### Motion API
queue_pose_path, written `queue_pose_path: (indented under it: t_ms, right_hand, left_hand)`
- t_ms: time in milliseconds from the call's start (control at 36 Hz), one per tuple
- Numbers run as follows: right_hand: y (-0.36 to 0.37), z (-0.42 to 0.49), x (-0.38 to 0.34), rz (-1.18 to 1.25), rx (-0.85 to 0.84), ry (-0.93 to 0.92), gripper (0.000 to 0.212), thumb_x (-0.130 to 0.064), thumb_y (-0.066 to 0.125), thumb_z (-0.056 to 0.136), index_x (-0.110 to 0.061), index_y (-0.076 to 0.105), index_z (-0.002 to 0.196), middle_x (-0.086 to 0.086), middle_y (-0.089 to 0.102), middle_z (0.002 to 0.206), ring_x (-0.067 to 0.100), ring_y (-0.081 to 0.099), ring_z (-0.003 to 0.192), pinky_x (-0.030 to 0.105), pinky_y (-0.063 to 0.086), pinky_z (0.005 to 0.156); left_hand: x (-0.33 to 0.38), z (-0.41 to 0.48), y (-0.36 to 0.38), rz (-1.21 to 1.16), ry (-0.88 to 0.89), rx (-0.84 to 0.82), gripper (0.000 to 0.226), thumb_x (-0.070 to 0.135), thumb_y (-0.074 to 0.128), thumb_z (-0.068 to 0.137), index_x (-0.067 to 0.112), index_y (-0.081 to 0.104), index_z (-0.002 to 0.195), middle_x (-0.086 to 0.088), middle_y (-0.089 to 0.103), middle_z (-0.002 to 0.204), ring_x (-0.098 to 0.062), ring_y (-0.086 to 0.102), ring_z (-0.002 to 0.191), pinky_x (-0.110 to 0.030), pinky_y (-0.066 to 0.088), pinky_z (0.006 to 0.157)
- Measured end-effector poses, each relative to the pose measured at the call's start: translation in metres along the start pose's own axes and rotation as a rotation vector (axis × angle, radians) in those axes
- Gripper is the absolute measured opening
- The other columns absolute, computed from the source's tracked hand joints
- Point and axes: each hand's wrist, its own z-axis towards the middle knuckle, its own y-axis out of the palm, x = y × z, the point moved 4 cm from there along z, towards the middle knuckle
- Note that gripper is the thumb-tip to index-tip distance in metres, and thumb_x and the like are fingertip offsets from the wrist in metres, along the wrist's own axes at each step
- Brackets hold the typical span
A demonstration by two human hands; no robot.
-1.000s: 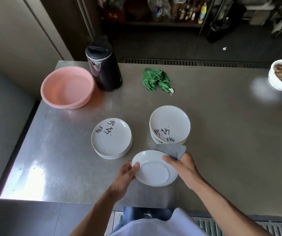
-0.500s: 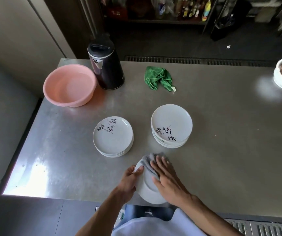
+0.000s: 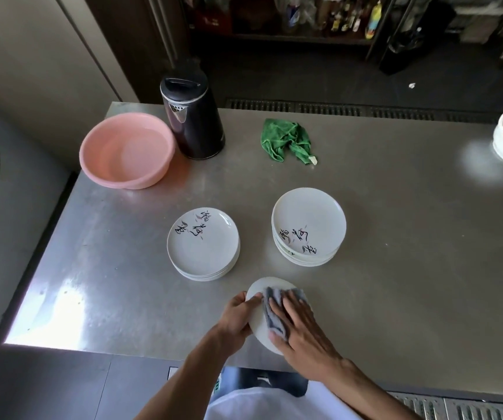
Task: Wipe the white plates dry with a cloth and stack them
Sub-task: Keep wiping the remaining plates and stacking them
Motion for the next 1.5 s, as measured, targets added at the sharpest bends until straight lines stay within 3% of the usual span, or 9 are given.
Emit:
queue_pose_path:
  t_ms: [222,333,444,667,833,1028,1167,1306,1500]
  right_hand:
    - [0.004,0.003,0.001,0.079,-0.036,-0.074,0.063,-0.057,0.008,0.103,-0.028,0.001,0.158,-0.011,-0.009,0.165,0.009,-0.011,0.153,0.03,-0.008,0.123]
    - [0.005,0.008,0.024,0.078,-0.049,0.147,0.059,-0.044,0.016,0.107,-0.021,0.002,0.159,-0.005,-0.011,0.164,0.017,-0.01,0.154,0.03,-0.01,0.123]
    - [-0.002,0.019,0.009,0.03,-0.029,0.161,0.073,-0.04,-0.019,0.097,-0.011,0.006,0.159,0.014,0.0,0.164,0.035,0.002,0.153,0.046,0.0,0.125]
    - [-0.001,-0.002,0.003,0.116,-0.056,-0.122,0.06,-0.05,0.017,0.106,-0.023,0.011,0.159,-0.006,0.001,0.167,0.009,-0.003,0.154,0.028,-0.002,0.124]
    - [-0.007,0.031,0.007,0.098,-0.031,0.137,0.065,-0.036,0.002,0.105,-0.004,0.03,0.154,0.025,0.017,0.161,0.042,0.02,0.149,0.042,0.003,0.124]
    - [-0.012,0.051,-0.016,0.136,0.046,-0.028,0.062,-0.053,0.006,0.103,-0.026,0.012,0.158,-0.008,0.004,0.165,0.013,-0.003,0.154,0.032,-0.006,0.124]
    - [-0.014,0.049,0.019,0.327,0.08,0.342,0.057,-0.04,0.025,0.108,-0.022,0.01,0.159,0.001,0.008,0.167,0.015,0.006,0.154,0.03,0.002,0.124]
    - [-0.016,0.044,-0.011,0.143,0.127,-0.109,0.055,-0.042,0.027,0.107,-0.02,0.021,0.157,-0.001,0.011,0.166,0.019,0.002,0.154,0.037,0.001,0.125]
    - [-0.018,0.049,0.027,0.422,0.078,0.495,0.055,-0.04,0.023,0.108,-0.023,0.013,0.16,-0.002,0.006,0.168,0.011,0.003,0.154,0.029,0.0,0.124]
  left_hand:
    - [0.005,0.003,-0.008,-0.006,-0.003,0.003,0.016,0.02,0.059,0.103,0.005,0.06,0.11,-0.027,0.071,0.108,-0.037,0.068,0.094,-0.053,0.055,0.094]
    - [0.005,0.003,-0.01,0.002,-0.013,0.016,0.019,0.021,0.062,0.102,0.008,0.057,0.115,-0.023,0.068,0.109,-0.033,0.066,0.096,-0.046,0.059,0.084]
    - [0.004,0.003,-0.002,0.034,-0.013,-0.019,0.019,0.022,0.062,0.102,0.008,0.058,0.115,-0.02,0.07,0.108,-0.033,0.068,0.095,-0.05,0.059,0.088]
    - [0.008,0.004,-0.012,0.021,0.003,0.01,0.023,0.026,0.062,0.102,0.008,0.058,0.117,-0.026,0.072,0.113,-0.037,0.07,0.099,-0.048,0.061,0.085]
    - [0.006,0.001,-0.009,0.028,0.031,-0.024,0.029,0.025,0.063,0.101,0.012,0.061,0.126,-0.022,0.07,0.119,-0.031,0.067,0.099,-0.046,0.058,0.087]
    - [0.009,-0.01,0.0,0.156,0.101,-0.136,0.028,0.016,0.069,0.096,0.01,0.068,0.124,-0.021,0.072,0.119,-0.03,0.071,0.098,-0.043,0.06,0.08]
    - [0.008,-0.013,-0.01,0.135,0.103,-0.087,0.049,0.038,0.076,0.08,0.02,0.067,0.124,-0.014,0.071,0.117,-0.026,0.067,0.1,-0.039,0.058,0.075]
    - [0.013,-0.011,-0.003,0.2,0.148,-0.144,0.036,0.032,0.073,0.09,0.017,0.069,0.122,-0.014,0.075,0.114,-0.029,0.072,0.098,-0.043,0.061,0.078]
    - [0.006,-0.008,-0.011,-0.004,0.111,-0.087,0.048,0.015,0.067,0.07,0.009,0.058,0.117,-0.02,0.067,0.109,-0.034,0.066,0.095,-0.051,0.057,0.079]
